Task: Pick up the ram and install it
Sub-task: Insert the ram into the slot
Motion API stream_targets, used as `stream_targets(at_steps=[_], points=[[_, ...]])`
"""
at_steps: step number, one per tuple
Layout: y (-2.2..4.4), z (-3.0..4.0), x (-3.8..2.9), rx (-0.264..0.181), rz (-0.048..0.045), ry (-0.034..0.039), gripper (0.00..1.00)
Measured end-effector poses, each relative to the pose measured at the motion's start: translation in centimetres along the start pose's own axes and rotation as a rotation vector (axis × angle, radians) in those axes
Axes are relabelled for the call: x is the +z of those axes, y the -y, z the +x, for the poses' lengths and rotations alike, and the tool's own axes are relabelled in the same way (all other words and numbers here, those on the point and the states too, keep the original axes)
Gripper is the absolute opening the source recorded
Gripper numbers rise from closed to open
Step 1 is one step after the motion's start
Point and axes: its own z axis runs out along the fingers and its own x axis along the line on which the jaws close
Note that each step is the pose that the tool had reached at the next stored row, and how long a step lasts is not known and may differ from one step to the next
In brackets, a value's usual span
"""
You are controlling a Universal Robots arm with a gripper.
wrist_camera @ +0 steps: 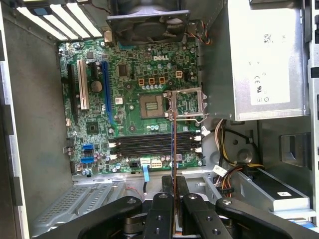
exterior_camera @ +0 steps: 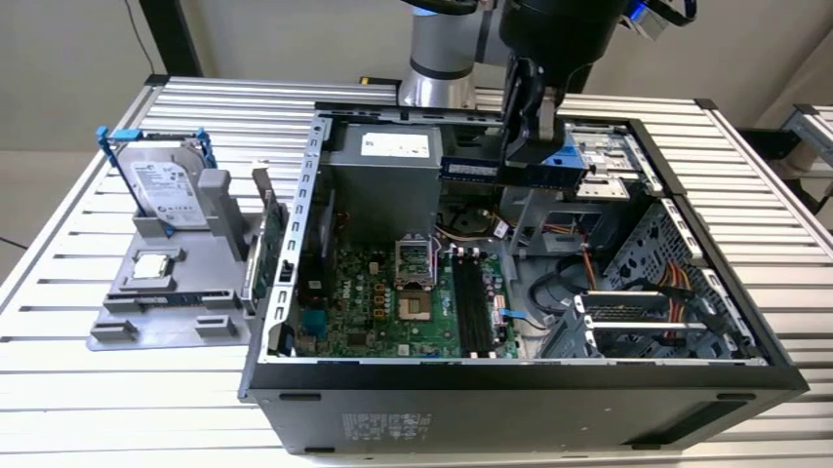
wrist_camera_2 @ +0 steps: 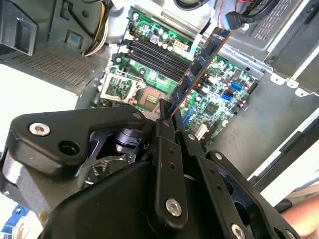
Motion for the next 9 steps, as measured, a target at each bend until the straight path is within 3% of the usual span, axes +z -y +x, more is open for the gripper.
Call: stream_targets(at_steps=[9], points=[[0.0,-0.01,0.0,0.034,0.0,0.0001,0.0]])
